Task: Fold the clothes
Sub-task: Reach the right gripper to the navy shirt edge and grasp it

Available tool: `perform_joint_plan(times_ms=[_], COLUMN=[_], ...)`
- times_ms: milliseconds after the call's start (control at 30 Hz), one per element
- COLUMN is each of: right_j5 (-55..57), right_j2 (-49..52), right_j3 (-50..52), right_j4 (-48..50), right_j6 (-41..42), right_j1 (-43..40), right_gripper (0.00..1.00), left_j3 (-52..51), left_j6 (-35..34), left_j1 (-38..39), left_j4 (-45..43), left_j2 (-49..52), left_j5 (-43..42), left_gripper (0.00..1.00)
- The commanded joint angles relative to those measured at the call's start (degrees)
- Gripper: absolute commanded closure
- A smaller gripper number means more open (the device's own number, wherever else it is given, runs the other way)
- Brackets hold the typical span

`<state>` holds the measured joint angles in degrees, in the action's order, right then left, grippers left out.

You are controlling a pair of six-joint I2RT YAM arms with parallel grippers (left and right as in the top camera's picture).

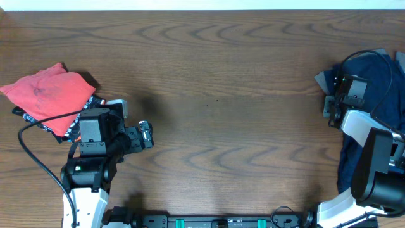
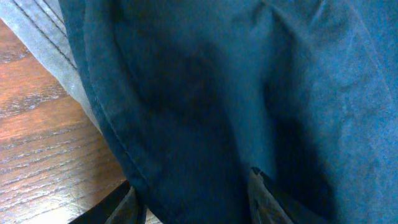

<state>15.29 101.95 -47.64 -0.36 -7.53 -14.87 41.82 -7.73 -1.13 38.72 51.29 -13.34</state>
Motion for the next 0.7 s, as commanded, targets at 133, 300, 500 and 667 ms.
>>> perform_joint_plan(times_ms=[133,300,500,667], right_j5=[1.2,1.2,1.2,1.0], right_j2=[-3.1,-4.2,-4.2,-4.2], right_j3=[-1.2,-1.2,-1.2,-1.2], right_j4=[-0.2,-0.6,-1.7,-2.3], right_j6=[1.1,1.1,1.1,1.1], right_j1=[-0.6,-0.6,-0.6,-0.6], right_gripper=[0.50,0.56,0.57,0.69], left_j3=[1.1,1.1,1.1,1.1], left_j6=[-0.5,-0.5,-0.5,-0.5], left_j1=[-0.2,-0.1,-0.1,-0.2], left_j4=[0.0,0.0,0.1,0.1], left_j2=[0.4,0.7,1.1,1.1], left_j5=[0.3,0.3,0.3,0.3], left_gripper=[0.02,0.02,0.02,0.02])
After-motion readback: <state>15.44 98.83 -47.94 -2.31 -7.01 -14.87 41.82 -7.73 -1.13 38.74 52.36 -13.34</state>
